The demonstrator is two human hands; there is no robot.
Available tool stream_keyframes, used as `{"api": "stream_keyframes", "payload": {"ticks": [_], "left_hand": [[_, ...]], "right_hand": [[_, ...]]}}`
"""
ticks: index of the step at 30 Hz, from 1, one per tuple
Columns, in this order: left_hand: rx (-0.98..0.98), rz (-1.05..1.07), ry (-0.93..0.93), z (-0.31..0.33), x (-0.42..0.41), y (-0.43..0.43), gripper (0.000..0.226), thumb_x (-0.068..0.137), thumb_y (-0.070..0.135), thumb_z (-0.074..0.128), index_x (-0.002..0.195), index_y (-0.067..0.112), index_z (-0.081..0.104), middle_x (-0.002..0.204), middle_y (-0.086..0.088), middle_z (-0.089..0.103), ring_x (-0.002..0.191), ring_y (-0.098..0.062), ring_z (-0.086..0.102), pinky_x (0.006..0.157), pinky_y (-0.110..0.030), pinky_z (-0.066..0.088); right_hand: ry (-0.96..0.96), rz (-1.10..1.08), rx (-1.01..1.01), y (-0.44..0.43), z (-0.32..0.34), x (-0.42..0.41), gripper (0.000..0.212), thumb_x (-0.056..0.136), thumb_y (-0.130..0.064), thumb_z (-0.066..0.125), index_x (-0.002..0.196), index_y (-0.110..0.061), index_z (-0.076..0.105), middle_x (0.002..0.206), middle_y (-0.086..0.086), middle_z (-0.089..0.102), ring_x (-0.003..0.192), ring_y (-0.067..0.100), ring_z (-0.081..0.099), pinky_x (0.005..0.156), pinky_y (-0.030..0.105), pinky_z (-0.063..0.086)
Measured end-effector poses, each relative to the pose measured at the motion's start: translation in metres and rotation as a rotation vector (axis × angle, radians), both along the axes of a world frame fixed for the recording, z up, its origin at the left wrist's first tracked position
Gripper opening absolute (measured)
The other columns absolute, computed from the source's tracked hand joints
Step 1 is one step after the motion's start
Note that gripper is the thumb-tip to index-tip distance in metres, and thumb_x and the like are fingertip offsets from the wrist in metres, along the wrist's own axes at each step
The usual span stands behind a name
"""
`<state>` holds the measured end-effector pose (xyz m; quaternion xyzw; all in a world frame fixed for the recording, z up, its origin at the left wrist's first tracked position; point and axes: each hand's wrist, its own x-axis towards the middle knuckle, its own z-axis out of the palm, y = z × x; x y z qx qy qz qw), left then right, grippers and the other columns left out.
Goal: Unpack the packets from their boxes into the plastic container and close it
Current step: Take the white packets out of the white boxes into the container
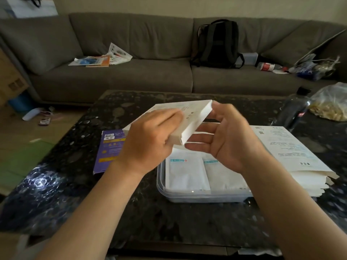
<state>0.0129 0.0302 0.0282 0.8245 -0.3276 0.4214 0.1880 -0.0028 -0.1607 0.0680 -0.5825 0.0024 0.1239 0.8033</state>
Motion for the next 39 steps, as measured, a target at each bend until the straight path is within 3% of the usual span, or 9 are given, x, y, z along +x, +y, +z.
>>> {"api": "stream_keyframes", "payload": {"ticks": [3,8,12,15,20,24,26,34,39], "left_hand": [[0.083,0.037,-0.018,-0.006,-0.002,-0.008,0.040,0.079,0.005,0.079,0.117,-0.005,0.069,0.118,-0.020,0.070,0.108,-0.036,0.068,0.087,-0.047,0.059],[0.211,-0.011,0.207,-0.014,0.000,-0.007,0.070,0.071,0.025,0.084,0.132,0.003,0.058,0.136,-0.016,0.055,0.125,-0.032,0.053,0.100,-0.050,0.050],[0.390,0.103,0.508,-0.012,-0.003,-0.002,0.120,0.067,0.070,0.070,0.157,0.019,0.010,0.162,-0.004,0.009,0.150,-0.025,0.009,0.122,-0.051,0.020],[0.470,0.222,0.651,-0.010,-0.002,-0.001,0.141,0.057,0.088,0.062,0.153,0.030,-0.023,0.162,0.003,-0.023,0.151,-0.022,-0.022,0.123,-0.052,-0.008],[0.435,0.309,0.499,-0.011,-0.004,-0.003,0.142,0.050,0.088,0.062,0.154,0.021,-0.007,0.150,-0.003,0.017,0.137,-0.025,0.022,0.117,-0.043,0.018],[0.436,0.349,0.464,-0.013,-0.006,-0.008,0.139,0.052,0.081,0.067,0.153,0.021,-0.008,0.149,-0.005,0.016,0.135,-0.028,0.021,0.115,-0.044,0.016],[0.444,0.363,0.450,-0.014,-0.008,-0.009,0.139,0.052,0.079,0.067,0.154,0.020,-0.006,0.149,-0.006,0.017,0.135,-0.029,0.021,0.115,-0.046,0.016],[0.448,0.393,0.471,-0.013,-0.009,-0.010,0.137,0.050,0.078,0.067,0.154,0.019,0.000,0.147,-0.008,0.020,0.133,-0.030,0.023,0.114,-0.048,0.018],[0.455,0.460,0.485,-0.011,-0.010,-0.014,0.135,0.051,0.076,0.068,0.154,0.019,0.000,0.146,-0.010,0.020,0.133,-0.032,0.023,0.115,-0.050,0.016]], "right_hand": [[-0.023,-0.020,-0.063,0.001,-0.007,0.001,0.034,0.098,-0.025,0.063,0.126,-0.007,0.060,0.111,0.016,0.074,0.093,0.033,0.076,0.079,0.044,0.063],[-0.024,-0.053,-0.138,-0.012,-0.019,0.012,0.026,0.097,-0.008,0.061,0.123,-0.011,0.064,0.114,0.009,0.074,0.097,0.026,0.076,0.080,0.042,0.063],[-0.084,0.025,-0.361,-0.028,-0.023,0.016,0.025,0.100,-0.009,0.058,0.120,-0.020,0.067,0.110,0.002,0.075,0.100,0.022,0.075,0.085,0.043,0.062],[-0.080,0.134,-0.406,-0.033,-0.026,0.016,0.029,0.100,-0.009,0.058,0.121,-0.027,0.068,0.107,-0.002,0.076,0.103,0.019,0.074,0.086,0.043,0.061],[-0.125,0.088,-0.528,-0.019,-0.033,0.019,0.034,0.100,-0.019,0.062,0.127,-0.039,0.060,0.105,-0.008,0.073,0.102,0.022,0.071,0.076,0.036,0.062],[-0.321,-0.056,-1.018,0.000,-0.041,0.020,0.074,0.083,-0.048,0.078,0.143,-0.036,0.036,0.093,-0.027,0.051,0.078,0.006,0.062,0.054,0.015,0.050],[-0.351,-0.108,-1.063,0.003,-0.045,0.021,0.083,0.081,-0.050,0.078,0.147,-0.032,0.031,0.089,-0.030,0.039,0.074,0.001,0.055,0.051,0.013,0.043],[-0.302,-0.124,-0.934,-0.001,-0.045,0.024,0.057,0.091,-0.035,0.073,0.140,-0.039,0.043,0.094,-0.024,0.054,0.078,0.008,0.062,0.051,0.015,0.046],[-0.477,-0.353,-1.184,0.008,-0.053,0.017,0.061,0.088,-0.039,0.075,0.140,-0.031,0.044,0.117,-0.010,0.044,0.100,0.009,0.050,0.058,0.013,0.044]]}}
